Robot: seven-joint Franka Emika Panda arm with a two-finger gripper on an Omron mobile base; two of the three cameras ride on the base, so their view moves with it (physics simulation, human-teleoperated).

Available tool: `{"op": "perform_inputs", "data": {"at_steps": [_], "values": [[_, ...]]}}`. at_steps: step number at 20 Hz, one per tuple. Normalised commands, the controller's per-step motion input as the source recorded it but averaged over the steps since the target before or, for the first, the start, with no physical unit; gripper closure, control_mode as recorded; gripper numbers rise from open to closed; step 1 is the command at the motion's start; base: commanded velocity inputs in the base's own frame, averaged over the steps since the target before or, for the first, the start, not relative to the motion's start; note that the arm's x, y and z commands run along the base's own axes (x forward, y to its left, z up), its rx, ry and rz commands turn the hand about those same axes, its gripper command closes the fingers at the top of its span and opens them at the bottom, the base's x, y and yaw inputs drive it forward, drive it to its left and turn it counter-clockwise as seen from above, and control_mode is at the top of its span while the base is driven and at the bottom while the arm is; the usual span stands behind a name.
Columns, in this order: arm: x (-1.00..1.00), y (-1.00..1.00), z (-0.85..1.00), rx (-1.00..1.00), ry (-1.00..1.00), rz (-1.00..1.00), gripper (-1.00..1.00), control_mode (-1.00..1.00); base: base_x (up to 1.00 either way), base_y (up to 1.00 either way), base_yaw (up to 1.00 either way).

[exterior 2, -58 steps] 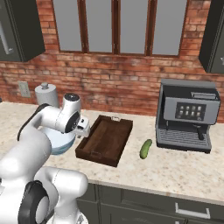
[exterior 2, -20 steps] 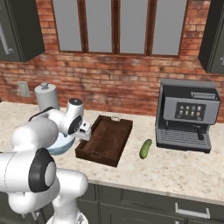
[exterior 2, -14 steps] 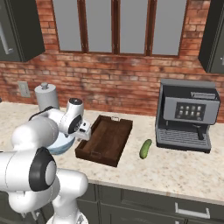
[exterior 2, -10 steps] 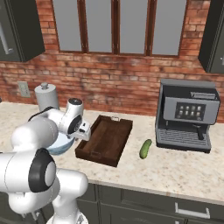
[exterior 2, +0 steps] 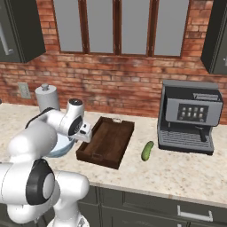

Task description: Place the two vegetables and bowl onto the tray for setting up a vegetable dip station.

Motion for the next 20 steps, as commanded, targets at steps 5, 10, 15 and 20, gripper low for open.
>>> {"op": "perform_inputs", "data": {"at_steps": [5,10,15,20], "values": [[-0.11,-0.17,0.28,0.0,-0.03,0.0,1.0,-1.0,0.0,0.0,0.0],[-0.13,-0.22,0.37,0.02,-0.02,0.0,1.0,-1.0,0.0,0.0,0.0],[-0.12,-0.25,0.41,0.05,0.0,0.0,1.0,-1.0,0.0,0.0,0.0],[-0.03,-0.25,0.41,0.04,0.0,0.0,1.0,-1.0,0.0,0.0,0.0]]}}
